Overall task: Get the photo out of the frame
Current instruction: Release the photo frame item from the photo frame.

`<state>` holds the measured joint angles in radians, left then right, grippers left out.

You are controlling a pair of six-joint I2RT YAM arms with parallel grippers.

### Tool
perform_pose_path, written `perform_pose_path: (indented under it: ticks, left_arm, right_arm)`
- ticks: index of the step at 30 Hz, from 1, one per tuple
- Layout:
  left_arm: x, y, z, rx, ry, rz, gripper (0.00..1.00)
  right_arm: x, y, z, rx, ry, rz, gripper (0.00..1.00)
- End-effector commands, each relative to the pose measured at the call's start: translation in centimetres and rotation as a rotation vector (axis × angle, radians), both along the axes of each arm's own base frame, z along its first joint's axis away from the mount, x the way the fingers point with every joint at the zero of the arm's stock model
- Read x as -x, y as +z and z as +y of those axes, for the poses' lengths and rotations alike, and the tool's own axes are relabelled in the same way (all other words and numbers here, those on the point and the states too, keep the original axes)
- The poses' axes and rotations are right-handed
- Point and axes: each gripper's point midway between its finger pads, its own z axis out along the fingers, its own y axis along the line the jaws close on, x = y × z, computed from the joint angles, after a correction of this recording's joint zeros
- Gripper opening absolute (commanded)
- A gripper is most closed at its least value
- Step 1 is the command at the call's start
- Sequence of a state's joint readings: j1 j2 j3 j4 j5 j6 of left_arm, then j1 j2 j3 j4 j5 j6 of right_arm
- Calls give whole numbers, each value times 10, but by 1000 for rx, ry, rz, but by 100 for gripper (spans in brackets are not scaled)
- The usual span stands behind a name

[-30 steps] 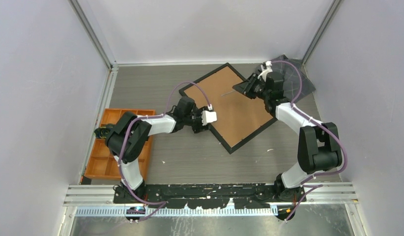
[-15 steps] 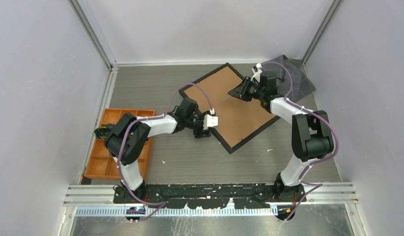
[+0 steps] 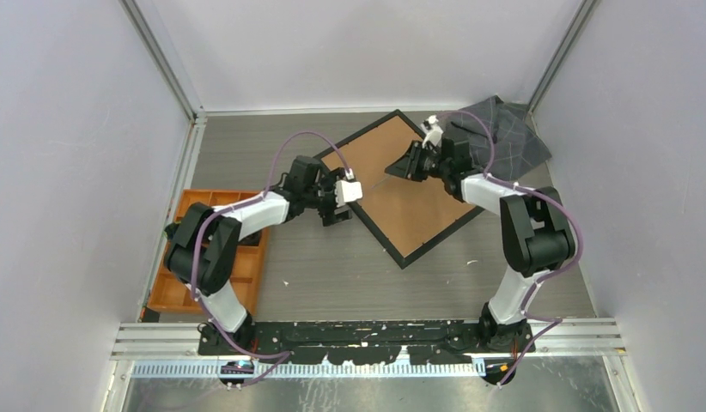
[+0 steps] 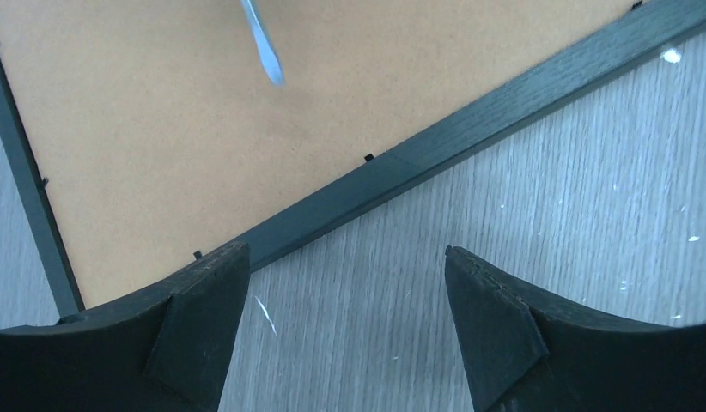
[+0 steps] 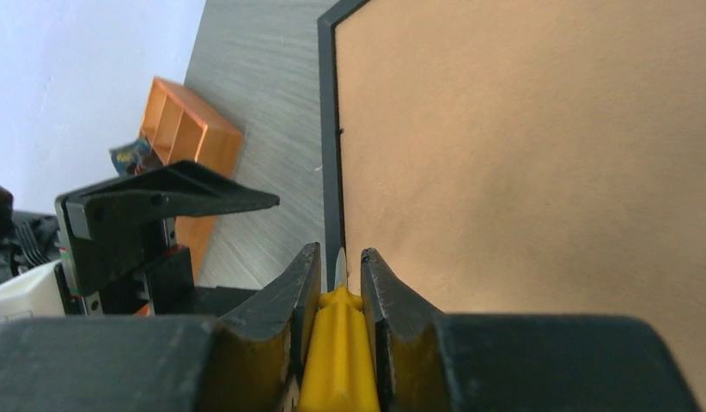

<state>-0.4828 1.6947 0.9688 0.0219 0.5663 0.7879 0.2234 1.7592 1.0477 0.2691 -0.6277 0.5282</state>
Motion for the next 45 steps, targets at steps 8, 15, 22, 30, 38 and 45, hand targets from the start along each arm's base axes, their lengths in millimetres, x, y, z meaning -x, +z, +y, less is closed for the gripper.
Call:
perform_pose_path:
  ticks: [8,15,22,30,38,45]
  left_arm:
    - [-24,-24,3,-129,-37,-82,81]
    - [-25,-27,0,-104,-19,-85,78]
    - [-26,-25,-4,-97,15,-104,74]
    - [-20,-28,-10,-115,-3,-117,68]
    - [-17,-32,-11,-133,-21,-121,58]
    - [-15,-35,-13,-151,-37,-109,49]
  right_arm:
    - [11,-18,36,-31,199,-217,1]
    - [16,-27,39,-44,231,-257,1]
    - [19,-36,37,-24,248,-221,1]
    - [20,-35,34,2,250,-173,1]
    - [19,-32,32,-1,246,-159,1]
    - [14,-29,24,-4,216,-154,1]
